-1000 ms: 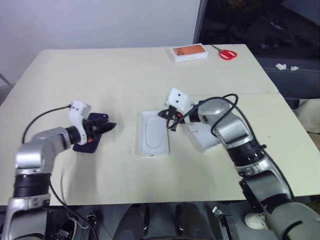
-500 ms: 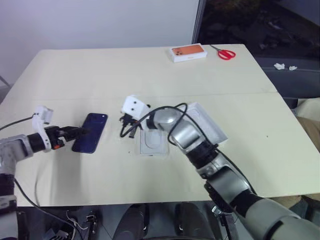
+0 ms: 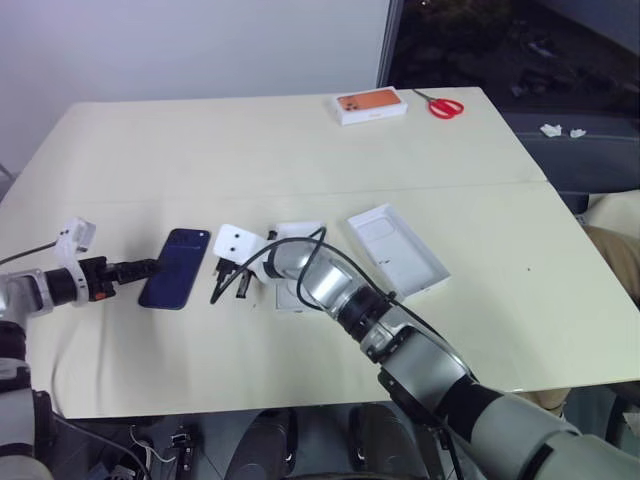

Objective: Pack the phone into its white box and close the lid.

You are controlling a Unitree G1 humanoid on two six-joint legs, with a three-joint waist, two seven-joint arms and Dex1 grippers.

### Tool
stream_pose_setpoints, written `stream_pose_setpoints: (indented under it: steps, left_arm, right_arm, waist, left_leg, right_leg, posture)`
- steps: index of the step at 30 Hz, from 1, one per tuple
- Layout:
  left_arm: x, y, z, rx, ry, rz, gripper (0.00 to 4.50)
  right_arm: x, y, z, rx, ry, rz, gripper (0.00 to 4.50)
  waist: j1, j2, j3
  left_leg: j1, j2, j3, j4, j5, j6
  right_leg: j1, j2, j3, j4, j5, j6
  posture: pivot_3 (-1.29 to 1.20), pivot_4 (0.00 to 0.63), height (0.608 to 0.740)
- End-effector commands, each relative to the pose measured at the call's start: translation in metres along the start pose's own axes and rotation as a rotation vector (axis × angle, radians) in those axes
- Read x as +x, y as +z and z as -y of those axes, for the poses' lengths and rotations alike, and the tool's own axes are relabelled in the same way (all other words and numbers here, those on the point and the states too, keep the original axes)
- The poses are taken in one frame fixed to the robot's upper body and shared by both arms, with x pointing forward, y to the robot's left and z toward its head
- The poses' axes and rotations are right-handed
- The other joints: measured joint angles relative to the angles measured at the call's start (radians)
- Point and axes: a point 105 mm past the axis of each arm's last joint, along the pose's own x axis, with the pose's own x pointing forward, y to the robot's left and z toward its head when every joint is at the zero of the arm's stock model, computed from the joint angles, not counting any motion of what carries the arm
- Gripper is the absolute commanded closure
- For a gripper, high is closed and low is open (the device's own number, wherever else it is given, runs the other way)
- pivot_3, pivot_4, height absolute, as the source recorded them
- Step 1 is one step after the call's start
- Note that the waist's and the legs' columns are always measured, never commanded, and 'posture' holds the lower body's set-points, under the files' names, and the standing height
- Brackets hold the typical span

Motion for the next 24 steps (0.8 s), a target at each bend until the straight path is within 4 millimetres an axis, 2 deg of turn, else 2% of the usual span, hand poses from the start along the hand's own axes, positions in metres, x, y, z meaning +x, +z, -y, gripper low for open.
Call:
stream_pose_setpoints:
  steps: [1,11,15,21,24]
  left_arm:
    - [0.023,-0.052,0.003,-0.146,-0.074,-0.177,0.03]
    - [0.051,-0.066,0.021,-0.198,-0.151,-0.239,0.03]
    - [0.054,-0.065,0.023,-0.197,-0.156,-0.235,0.03]
    - [0.063,-0.072,0.036,-0.205,-0.204,-0.246,0.03]
    - [0.069,-0.067,0.042,-0.241,-0.222,-0.208,0.03]
  right_arm:
    - [0.002,0.016,-0.007,-0.029,0.025,0.05,4.5]
    - [0.001,0.0,-0.013,-0.046,0.075,-0.05,4.5]
    - [-0.001,-0.014,-0.015,-0.019,0.098,-0.139,4.5]
    - [-0.003,-0.016,-0.013,-0.049,0.094,-0.153,4.5]
    - [-0.004,-0.016,-0.012,-0.056,0.09,-0.155,4.5]
  waist:
    - [0.001,0.001,-0.001]
    - [0.012,0.013,-0.011]
    - [0.018,0.015,-0.012]
    - [0.024,0.016,-0.015]
    - [0.027,0.02,-0.017]
  left_leg:
    - [0.0,0.0,0.0,0.0,0.0,0.0]
    - [0.002,-0.003,-0.001,0.001,-0.002,0.004]
    - [0.014,-0.004,-0.001,-0.001,-0.005,0.009]
    - [0.017,-0.004,-0.001,-0.001,-0.006,0.01]
    - [0.017,-0.004,-0.001,-0.001,-0.006,0.01]
  right_leg:
    - [0.0,0.0,0.0,0.0,0.0,0.0]
    - [0.005,-0.001,0.0,0.0,0.0,0.0]
    - [0.016,-0.002,0.0,-0.001,0.0,0.0]
    - [0.018,-0.002,0.001,-0.001,0.0,0.0]
    - [0.018,-0.002,0.001,-0.001,0.0,0.0]
  posture:
    - [0.0,0.15,0.74]
    - [0.0,0.15,0.74]
    - [0.0,0.15,0.74]
    - [0.0,0.15,0.74]
    - [0.0,0.15,0.74]
